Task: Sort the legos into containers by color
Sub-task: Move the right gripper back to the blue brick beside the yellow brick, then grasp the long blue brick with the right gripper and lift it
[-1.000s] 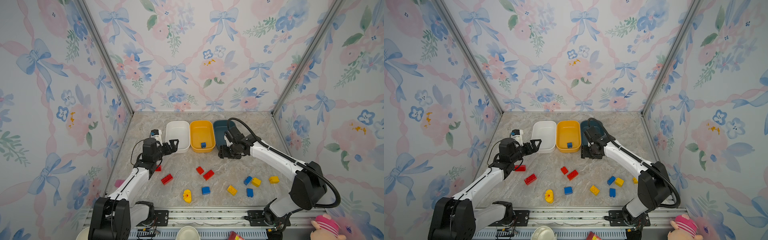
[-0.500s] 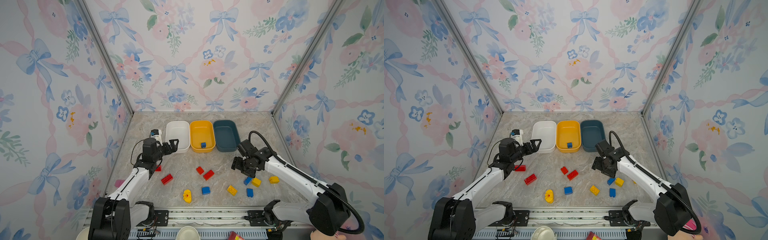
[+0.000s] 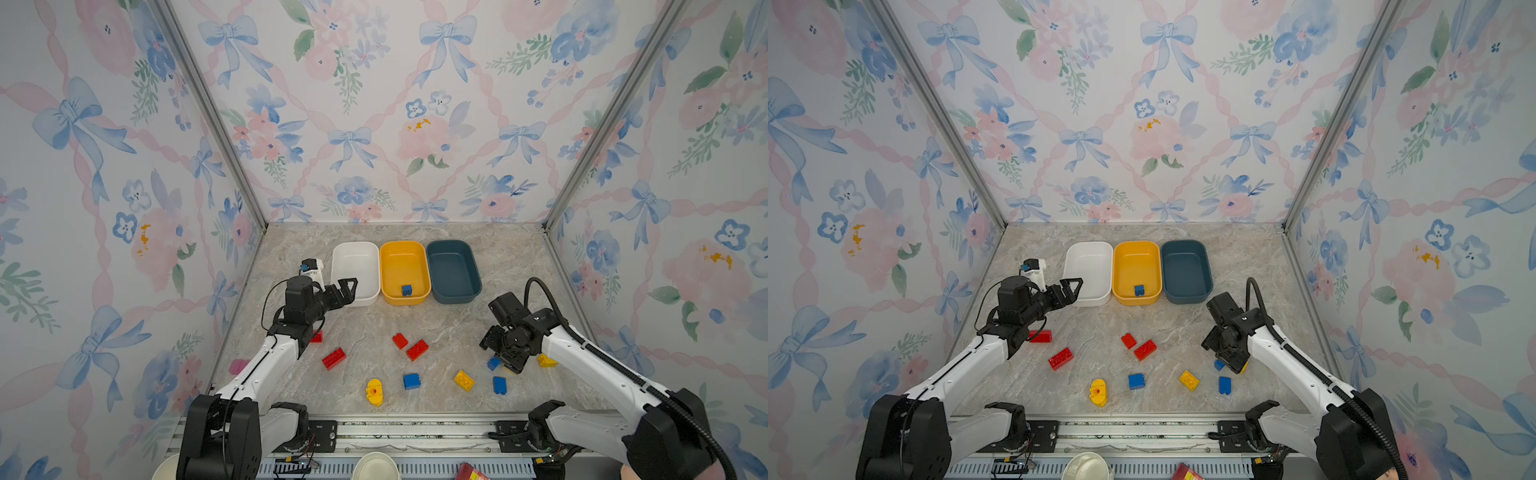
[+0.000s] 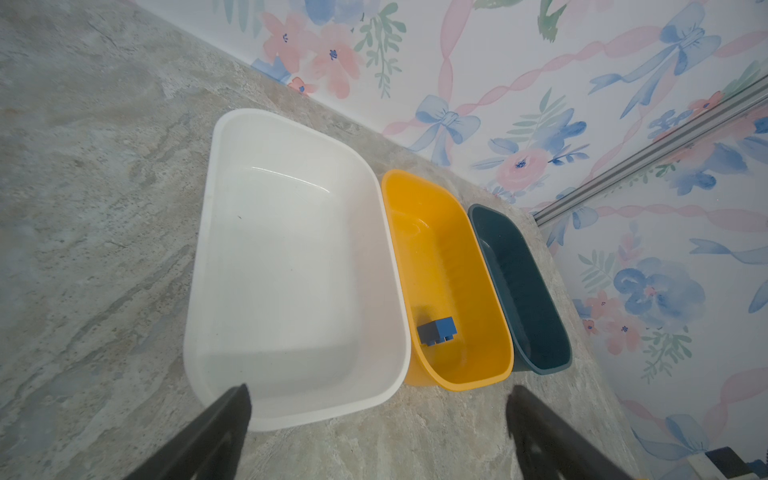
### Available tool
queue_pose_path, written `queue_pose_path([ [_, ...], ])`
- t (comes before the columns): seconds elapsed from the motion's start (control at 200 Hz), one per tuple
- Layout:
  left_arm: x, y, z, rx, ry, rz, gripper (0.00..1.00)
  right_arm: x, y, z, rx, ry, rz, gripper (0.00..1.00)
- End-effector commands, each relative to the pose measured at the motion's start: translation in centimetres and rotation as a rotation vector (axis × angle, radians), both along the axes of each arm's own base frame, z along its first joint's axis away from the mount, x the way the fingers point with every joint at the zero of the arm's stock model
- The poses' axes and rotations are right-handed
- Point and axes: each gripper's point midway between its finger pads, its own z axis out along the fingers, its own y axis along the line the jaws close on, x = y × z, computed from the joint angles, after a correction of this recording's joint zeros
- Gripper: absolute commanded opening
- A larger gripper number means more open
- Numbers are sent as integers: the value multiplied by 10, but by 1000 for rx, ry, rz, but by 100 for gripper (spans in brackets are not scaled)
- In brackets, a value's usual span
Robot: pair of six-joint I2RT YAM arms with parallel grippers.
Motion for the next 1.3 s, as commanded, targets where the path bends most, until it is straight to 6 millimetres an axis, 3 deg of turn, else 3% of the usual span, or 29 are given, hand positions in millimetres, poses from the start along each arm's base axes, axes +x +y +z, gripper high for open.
queue_pose_path([
  [0.0, -1, -5, -2, -7, -2, -19, 98, -8, -7, -7, -4, 35, -38, 69],
  [0.49, -1, -4, -4, -5, 0, -14, 98, -2, -11, -26, -13, 73, -49, 52],
  [1.295, -1, -3, -6, -4, 5, -9, 98, 3, -15, -49, -30, 127, -41, 45],
])
